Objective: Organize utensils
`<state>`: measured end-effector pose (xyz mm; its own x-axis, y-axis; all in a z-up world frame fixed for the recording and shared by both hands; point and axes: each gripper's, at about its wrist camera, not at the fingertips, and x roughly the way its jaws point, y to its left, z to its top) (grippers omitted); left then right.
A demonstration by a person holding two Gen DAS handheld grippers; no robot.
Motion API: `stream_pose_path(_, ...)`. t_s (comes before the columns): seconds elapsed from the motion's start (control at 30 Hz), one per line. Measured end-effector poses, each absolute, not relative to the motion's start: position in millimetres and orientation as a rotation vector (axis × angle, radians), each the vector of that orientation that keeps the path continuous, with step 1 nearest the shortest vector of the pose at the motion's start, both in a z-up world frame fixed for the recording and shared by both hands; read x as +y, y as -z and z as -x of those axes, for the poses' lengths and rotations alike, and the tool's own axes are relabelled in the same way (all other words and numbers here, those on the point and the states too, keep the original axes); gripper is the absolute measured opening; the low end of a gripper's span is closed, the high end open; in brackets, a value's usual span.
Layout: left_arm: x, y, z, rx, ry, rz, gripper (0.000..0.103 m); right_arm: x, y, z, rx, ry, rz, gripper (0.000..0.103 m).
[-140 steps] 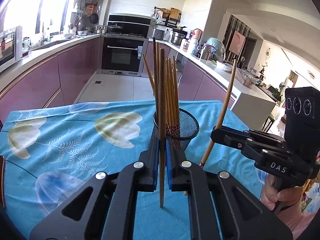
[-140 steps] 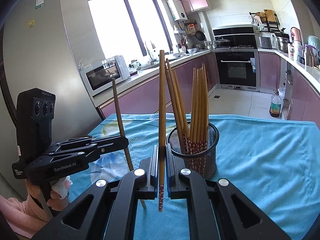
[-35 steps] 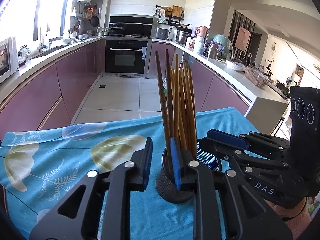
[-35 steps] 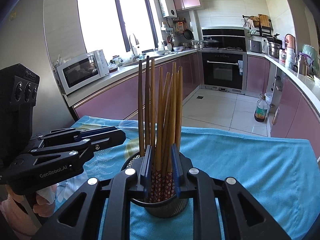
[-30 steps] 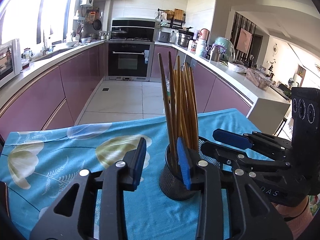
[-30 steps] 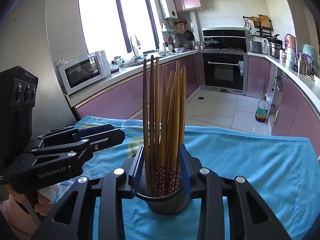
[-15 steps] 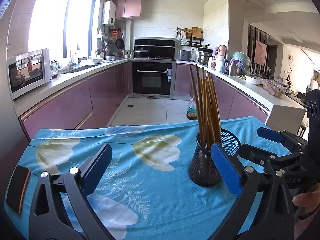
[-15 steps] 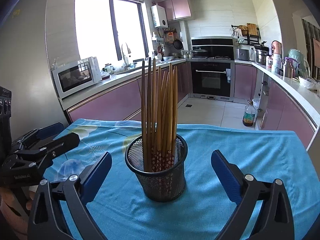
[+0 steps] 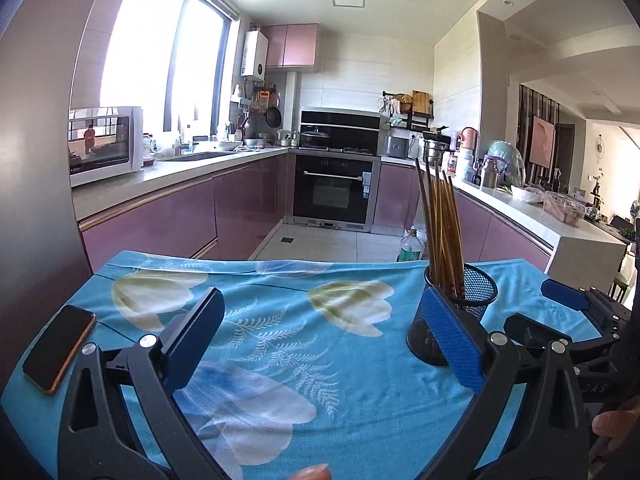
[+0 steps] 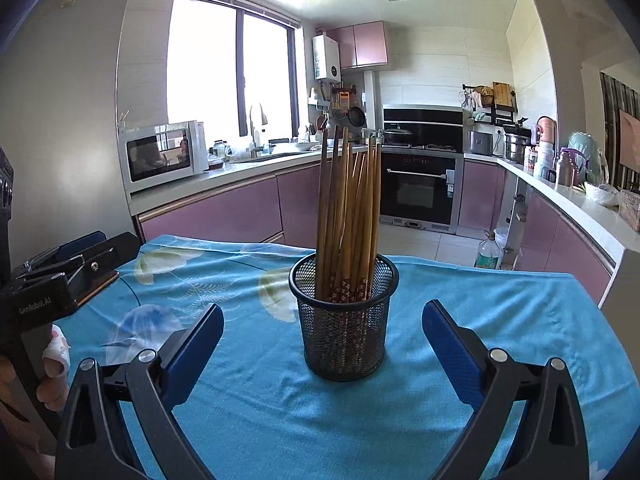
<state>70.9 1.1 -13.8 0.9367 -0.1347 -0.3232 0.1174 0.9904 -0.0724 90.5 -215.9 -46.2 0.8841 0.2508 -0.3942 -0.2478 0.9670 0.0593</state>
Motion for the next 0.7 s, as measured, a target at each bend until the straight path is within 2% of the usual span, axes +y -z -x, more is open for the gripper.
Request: stream_pose_path(0.7,4.8,23.0,-47.0,0.278,0.085,0.050,0.097,-211.8,49.0,-62.6,0.336,-0.233,-0.016,0.096)
